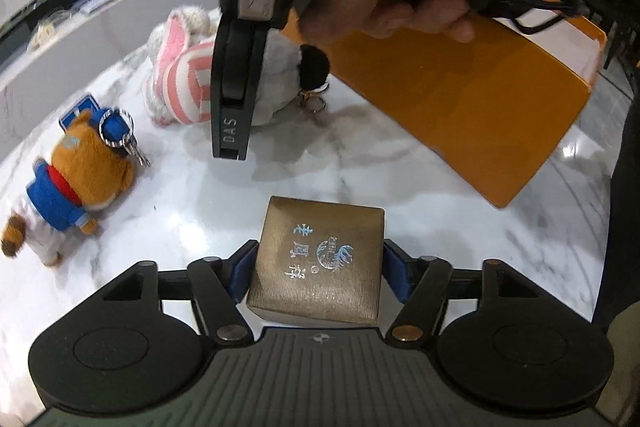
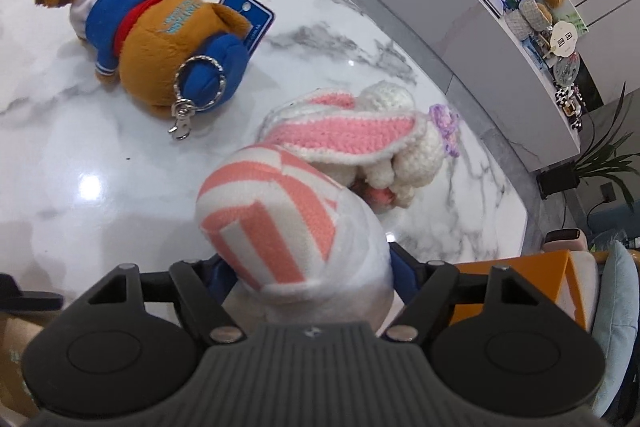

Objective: Organize objects
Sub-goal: 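Carry the gold box and striped plush with both tools toward the orange box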

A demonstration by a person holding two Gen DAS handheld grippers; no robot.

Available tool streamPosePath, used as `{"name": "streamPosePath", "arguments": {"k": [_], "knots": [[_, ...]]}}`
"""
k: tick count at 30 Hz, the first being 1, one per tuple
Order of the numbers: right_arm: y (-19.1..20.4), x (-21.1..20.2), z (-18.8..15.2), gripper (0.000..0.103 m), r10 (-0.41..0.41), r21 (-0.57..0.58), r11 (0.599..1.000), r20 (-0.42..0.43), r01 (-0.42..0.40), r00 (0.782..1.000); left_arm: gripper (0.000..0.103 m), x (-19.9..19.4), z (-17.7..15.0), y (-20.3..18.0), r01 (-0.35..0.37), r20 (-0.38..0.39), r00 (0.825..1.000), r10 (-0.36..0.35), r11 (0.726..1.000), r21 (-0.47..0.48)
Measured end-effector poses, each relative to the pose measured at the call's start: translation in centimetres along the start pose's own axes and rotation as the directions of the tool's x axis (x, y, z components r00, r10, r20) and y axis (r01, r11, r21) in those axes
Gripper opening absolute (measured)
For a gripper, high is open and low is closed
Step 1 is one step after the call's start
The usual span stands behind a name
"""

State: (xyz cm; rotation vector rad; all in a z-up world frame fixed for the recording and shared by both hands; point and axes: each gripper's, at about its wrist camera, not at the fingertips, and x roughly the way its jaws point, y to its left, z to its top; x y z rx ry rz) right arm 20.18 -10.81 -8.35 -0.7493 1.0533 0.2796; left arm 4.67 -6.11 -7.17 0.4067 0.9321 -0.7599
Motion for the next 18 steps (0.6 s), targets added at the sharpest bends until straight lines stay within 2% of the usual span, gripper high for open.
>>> {"name": "streamPosePath", "arguments": {"k": [5,9,13,18], "knots": [[0.6,-0.7,-0.2,0.076,0.036,0.006,0.999,0.004,-0.036,0.999,0.074,0.2,0.1,0.6,0.005,-0.001,1.000,-0.005,0.998,-0.058],[1.2,-1.1,-0.3,0.076,0.063,-0.001,0.998,0.007,-0.063,0.998,0.073,0.3,0.4,0.9,-0.027,-0.008,1.000,0.027,0.992,-0.124],[1.3,-1.8,-0.6,0.076,0.114,0.012,0.993,0.010,-0.114,0.993,0.072,0.2,0.6,1.2,-0.039,-0.025,0.999,0.035,0.988,-0.148],[1.1,-2.4,-0.9,0.075,0.137,0.028,0.990,0.013,-0.137,0.990,0.072,0.2,0.9,1.8,-0.068,-0.031,0.997,0.064,0.985,-0.158]]}}
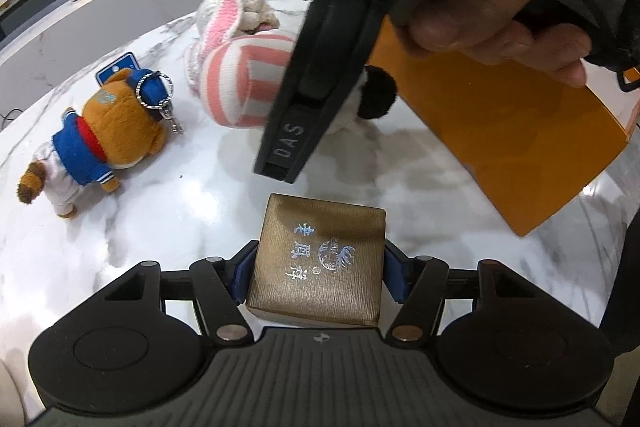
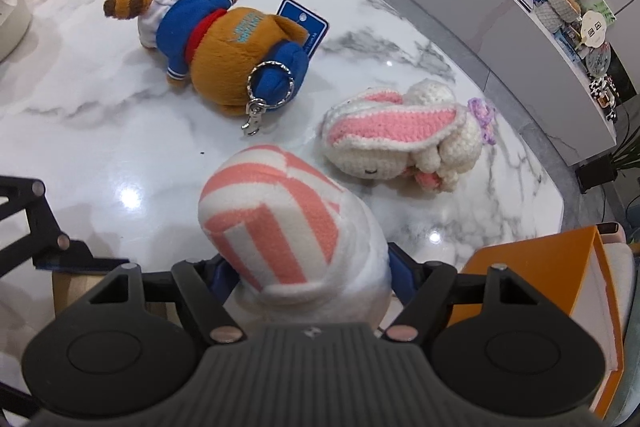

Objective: Organize objects
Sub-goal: 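Carry the gold box and striped plush with both tools toward the orange box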

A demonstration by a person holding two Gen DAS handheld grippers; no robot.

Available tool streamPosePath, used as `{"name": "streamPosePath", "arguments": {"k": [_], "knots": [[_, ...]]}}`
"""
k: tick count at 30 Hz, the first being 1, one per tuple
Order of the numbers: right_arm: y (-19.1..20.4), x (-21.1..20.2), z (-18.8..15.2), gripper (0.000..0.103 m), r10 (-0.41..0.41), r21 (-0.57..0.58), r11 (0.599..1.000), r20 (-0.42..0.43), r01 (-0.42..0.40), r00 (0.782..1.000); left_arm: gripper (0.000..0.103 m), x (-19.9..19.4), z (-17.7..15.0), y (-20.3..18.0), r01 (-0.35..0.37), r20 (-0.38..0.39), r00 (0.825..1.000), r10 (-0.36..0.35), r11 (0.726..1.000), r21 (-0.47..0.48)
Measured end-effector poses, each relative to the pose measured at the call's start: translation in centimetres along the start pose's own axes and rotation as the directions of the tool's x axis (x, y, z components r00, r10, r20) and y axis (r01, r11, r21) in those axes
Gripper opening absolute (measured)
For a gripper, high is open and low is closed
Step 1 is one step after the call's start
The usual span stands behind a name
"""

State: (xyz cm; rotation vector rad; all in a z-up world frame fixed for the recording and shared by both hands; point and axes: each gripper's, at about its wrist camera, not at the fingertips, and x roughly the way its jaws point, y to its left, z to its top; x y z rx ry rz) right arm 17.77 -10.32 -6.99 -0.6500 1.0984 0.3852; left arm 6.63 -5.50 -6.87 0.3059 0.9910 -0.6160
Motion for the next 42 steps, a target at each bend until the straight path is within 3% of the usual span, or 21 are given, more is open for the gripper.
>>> {"name": "streamPosePath", "arguments": {"k": [27,32,42], "knots": [[-0.6,-5.5,-1.5,0.075,0.033,0.043,0.998,0.112,-0.038,0.993,0.072,-1.4,1.4,-0.1,-0.054,0.042,0.998,0.055,0.998,-0.029],[-0.9,-6.3,-2.0,0.075,0.037,0.052,0.998,0.129,-0.044,0.991,0.072,-2.1,1.3,0.1,-0.097,0.067,0.993,0.098,0.995,-0.026],[-0.9,-9.7,-3.3,0.075,0.072,0.079,0.993,0.211,-0.091,0.975,0.072,-4.6,-0.8,0.1,-0.189,0.089,0.974,0.208,0.964,-0.189]]}}
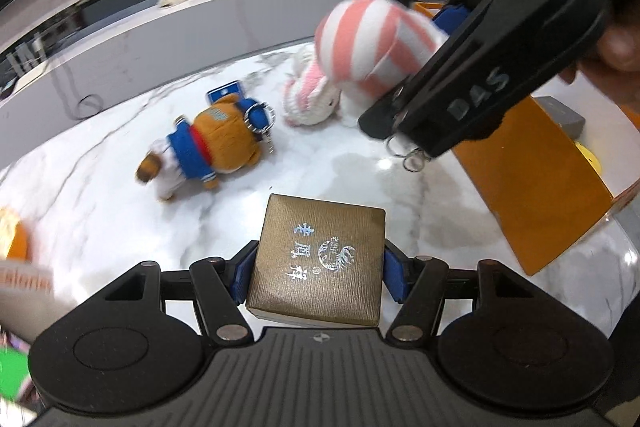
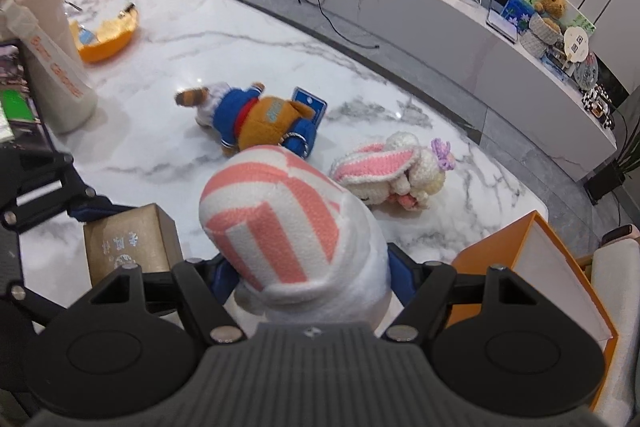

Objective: Organize objects
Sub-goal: 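Carry the gold box and striped plush with both tools toward the orange box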

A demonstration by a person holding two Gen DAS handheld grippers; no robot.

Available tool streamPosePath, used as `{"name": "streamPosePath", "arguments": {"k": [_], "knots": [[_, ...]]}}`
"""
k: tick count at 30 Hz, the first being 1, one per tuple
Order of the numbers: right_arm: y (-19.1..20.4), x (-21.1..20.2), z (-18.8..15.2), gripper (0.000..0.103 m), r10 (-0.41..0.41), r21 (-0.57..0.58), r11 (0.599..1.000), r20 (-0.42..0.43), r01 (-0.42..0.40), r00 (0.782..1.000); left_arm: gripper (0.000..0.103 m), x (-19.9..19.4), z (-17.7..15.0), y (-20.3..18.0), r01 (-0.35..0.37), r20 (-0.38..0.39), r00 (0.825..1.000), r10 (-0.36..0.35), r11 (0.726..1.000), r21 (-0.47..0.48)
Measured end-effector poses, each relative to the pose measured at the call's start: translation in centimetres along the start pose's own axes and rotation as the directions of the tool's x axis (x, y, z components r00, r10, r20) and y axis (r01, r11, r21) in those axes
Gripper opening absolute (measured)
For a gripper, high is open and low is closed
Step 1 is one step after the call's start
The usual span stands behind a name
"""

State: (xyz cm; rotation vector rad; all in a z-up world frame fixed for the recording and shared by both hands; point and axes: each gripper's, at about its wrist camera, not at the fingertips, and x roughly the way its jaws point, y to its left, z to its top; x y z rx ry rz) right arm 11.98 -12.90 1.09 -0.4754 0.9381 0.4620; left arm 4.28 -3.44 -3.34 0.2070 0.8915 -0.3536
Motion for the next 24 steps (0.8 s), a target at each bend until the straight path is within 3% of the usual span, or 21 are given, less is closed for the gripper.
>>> {"name": "streamPosePath", "arguments": {"k": [12,18,24], "knots": [[-0.6,-4.1,-2.1,0.074,0.025,0.017,1.000,0.084,-0.026,0.996,0.072,-3.0,-0.6,-1.2,-0.051,-0.011,0.999,0.051,0.993,-0.107],[-3.0,-5.9,-3.5,0.075,0.017,0.063,0.998,0.130,-0.025,0.991,0.072,-4.6,0.3,-1.5,-0.092,0.006,0.996,0.093,0.988,-0.120],[-5.5,-7.3,-5.2,0.074,0.028,0.112,0.993,0.174,-0.047,0.984,0.072,-5.4,1.4,-3.2,-0.087,0.024,0.996,0.090,0.992,-0.096]]}}
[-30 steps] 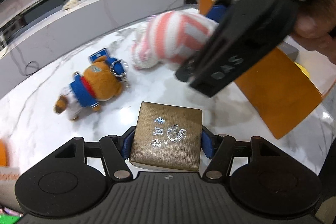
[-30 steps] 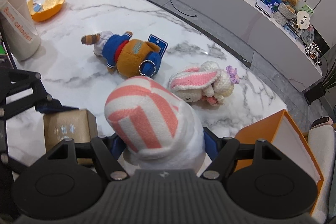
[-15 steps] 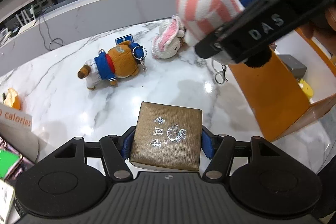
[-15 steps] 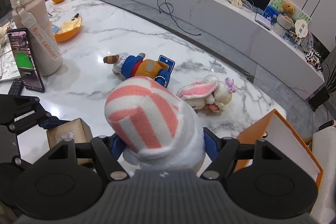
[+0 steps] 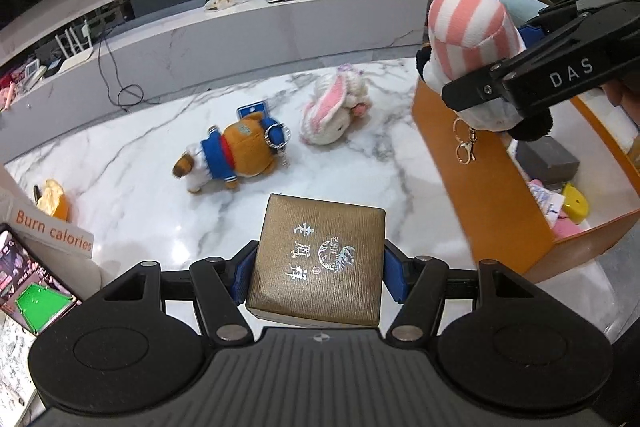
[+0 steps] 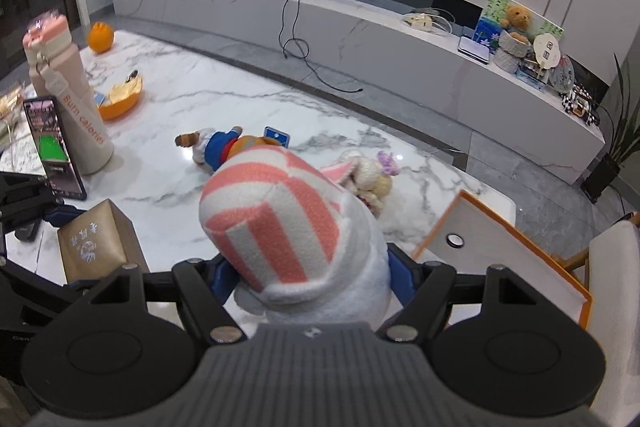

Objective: Organize objects
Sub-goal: 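Carry the gold box and striped plush with both tools toward the orange box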

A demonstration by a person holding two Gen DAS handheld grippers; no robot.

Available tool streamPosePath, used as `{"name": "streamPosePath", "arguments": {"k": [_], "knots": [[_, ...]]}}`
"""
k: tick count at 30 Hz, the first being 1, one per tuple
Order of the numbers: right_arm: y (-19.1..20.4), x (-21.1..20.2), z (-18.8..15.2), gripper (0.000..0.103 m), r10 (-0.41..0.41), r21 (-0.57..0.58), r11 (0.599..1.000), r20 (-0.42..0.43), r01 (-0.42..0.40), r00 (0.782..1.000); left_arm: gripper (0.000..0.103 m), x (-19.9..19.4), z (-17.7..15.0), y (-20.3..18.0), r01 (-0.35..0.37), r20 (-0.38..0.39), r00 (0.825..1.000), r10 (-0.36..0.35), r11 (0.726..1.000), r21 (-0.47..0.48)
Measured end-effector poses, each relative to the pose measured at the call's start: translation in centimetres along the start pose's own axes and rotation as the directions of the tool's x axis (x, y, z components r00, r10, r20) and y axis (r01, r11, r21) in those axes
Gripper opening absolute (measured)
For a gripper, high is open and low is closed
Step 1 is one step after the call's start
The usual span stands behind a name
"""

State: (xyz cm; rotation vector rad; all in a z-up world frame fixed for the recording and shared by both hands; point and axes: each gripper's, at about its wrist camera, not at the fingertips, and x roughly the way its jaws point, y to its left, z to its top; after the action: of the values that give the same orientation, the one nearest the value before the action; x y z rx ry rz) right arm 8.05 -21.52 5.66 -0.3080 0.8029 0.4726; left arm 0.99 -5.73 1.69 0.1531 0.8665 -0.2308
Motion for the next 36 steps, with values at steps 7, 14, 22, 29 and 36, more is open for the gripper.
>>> {"name": "streamPosePath", "arguments": {"k": [7,14,22,29,36], "knots": [[-3.3,-2.2,-1.7,0.075,0.006,0.074,0.997,0.040,-0.009,0.999,0.072,-0.6,1.0,-2.0,-0.004,0.011,1.000,0.003,1.000,0.029],[-6.4,-3.2,-3.5,0.075,-0.027,0.130,0.991,0.049,0.021,0.998,0.072,-1.1,2.1,-4.0,0.007,0.028,1.000,-0.009,0.998,0.064],[-9.9,-3.8,-6.1,0.074,-0.080,0.192,0.979,0.033,0.072,0.996,0.072,-1.3,3.7,-6.5,0.026,0.048,0.998,-0.031,0.994,0.108],[-12.6,-3.8,-8.2,0.074,-0.120,0.249,0.962,0.007,0.114,0.993,0.072,-1.2,5.1,-9.2,0.055,0.066,0.996,-0.065,0.988,0.142],[-14.2,-3.5,-9.6,0.074,-0.152,0.276,0.949,-0.027,0.154,0.988,0.072,-0.5,6.2,-12.1,0.089,0.068,0.992,-0.102,0.980,0.180]]}}
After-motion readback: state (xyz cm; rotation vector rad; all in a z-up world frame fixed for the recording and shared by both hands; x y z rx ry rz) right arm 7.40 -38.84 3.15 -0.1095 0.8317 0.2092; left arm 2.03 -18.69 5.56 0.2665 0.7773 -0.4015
